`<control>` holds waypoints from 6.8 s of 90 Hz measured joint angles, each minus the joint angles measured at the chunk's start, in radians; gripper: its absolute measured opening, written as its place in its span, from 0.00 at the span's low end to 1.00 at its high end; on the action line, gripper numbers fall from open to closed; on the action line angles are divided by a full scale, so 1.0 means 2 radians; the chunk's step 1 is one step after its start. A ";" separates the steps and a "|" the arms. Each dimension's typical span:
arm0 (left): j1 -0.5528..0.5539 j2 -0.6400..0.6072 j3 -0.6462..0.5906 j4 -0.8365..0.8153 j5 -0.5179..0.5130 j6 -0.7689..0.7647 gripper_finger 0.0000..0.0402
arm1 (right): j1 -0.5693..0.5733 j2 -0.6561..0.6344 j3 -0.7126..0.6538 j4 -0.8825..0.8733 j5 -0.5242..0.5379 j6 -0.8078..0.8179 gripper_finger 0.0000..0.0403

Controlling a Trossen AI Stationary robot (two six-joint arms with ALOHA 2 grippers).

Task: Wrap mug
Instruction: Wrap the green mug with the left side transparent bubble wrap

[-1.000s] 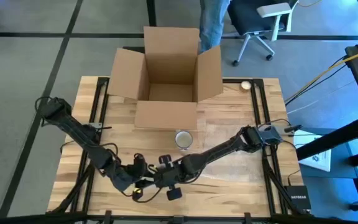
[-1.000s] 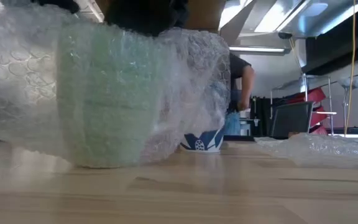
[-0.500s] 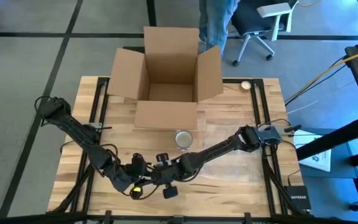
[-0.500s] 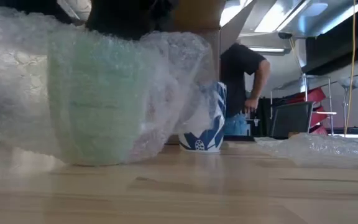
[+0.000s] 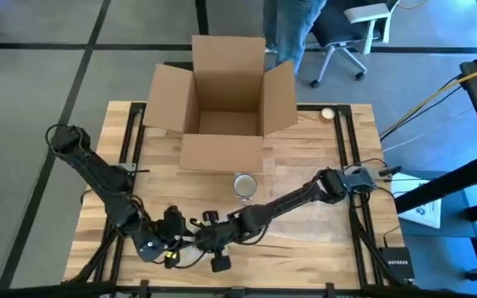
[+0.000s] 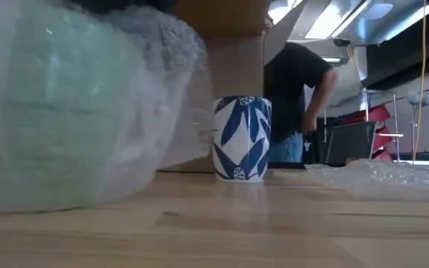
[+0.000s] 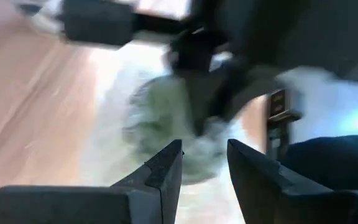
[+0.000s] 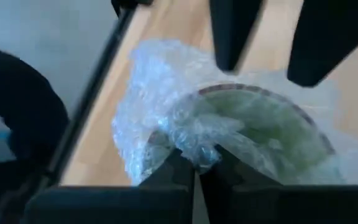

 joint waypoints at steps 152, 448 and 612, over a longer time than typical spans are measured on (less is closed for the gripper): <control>0.027 0.081 -0.003 0.035 -0.018 0.013 0.28 | -0.008 -0.051 0.003 -0.054 0.034 0.002 0.37; 0.042 0.075 0.000 0.080 0.060 0.027 0.28 | 0.011 -0.008 0.041 -0.188 0.061 0.036 0.00; 0.074 0.069 0.029 0.016 0.092 0.076 0.28 | 0.012 -0.009 -0.001 -0.117 0.069 0.040 0.00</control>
